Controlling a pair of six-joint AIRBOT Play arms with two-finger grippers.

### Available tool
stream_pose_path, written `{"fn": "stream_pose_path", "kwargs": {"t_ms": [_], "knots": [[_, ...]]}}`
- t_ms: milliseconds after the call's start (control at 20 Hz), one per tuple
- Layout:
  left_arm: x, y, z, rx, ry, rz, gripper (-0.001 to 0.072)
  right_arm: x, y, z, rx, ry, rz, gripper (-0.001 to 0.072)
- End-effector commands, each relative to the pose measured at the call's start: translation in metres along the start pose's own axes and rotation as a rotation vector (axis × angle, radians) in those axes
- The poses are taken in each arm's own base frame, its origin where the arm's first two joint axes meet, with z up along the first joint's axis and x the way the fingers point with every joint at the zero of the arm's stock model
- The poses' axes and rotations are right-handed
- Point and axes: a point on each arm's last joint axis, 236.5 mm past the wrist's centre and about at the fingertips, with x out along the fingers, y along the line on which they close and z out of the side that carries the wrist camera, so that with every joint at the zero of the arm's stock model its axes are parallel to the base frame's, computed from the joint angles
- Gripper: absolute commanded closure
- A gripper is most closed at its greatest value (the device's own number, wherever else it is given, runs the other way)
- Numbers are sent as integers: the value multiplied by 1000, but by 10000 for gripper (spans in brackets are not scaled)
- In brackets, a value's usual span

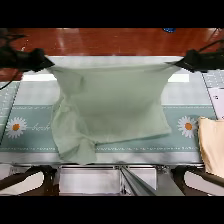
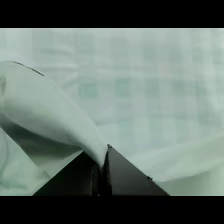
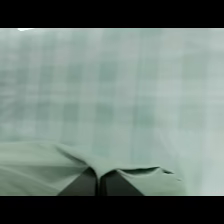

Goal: Fold the shirts.

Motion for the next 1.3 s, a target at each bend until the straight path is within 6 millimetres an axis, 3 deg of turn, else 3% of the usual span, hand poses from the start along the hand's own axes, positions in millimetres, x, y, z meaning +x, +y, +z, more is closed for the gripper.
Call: {"fn": "stream_pose_path", "kwargs": {"t_ms": [0,150,200,250,300,350,500,700,850,950,1100,1250], "knots": [[83,4,25,5,-42,-3,683,77,-30,30,158,-6,94,692],[111,-8,29,12,-20,-26,683,106,-43,41,305,25,123,688],[114,-12,27,18,-13,-30,682,110,-48,43,351,27,122,561],[115,-13,25,-5,-6,-32,586,111,-51,42,355,38,124,316],[114,-13,18,-60,26,-34,250,108,-54,40,336,52,127,297],[110,-8,8,-106,80,-33,200,101,-58,36,329,76,133,297],[71,41,-37,-130,317,29,201,63,-82,8,341,205,117,301],[-13,102,-99,-265,560,194,202,13,-134,-51,255,308,-188,301],[-56,135,-142,-342,526,315,202,15,-106,-102,265,262,-90,301],[-70,147,-179,-402,497,332,202,14,-81,-138,268,237,-4,301],[-79,154,-239,-490,484,314,202,0,-58,-179,264,222,33,301],[-74,158,-286,-618,481,299,202,-16,-44,-192,226,155,25,301]]}}
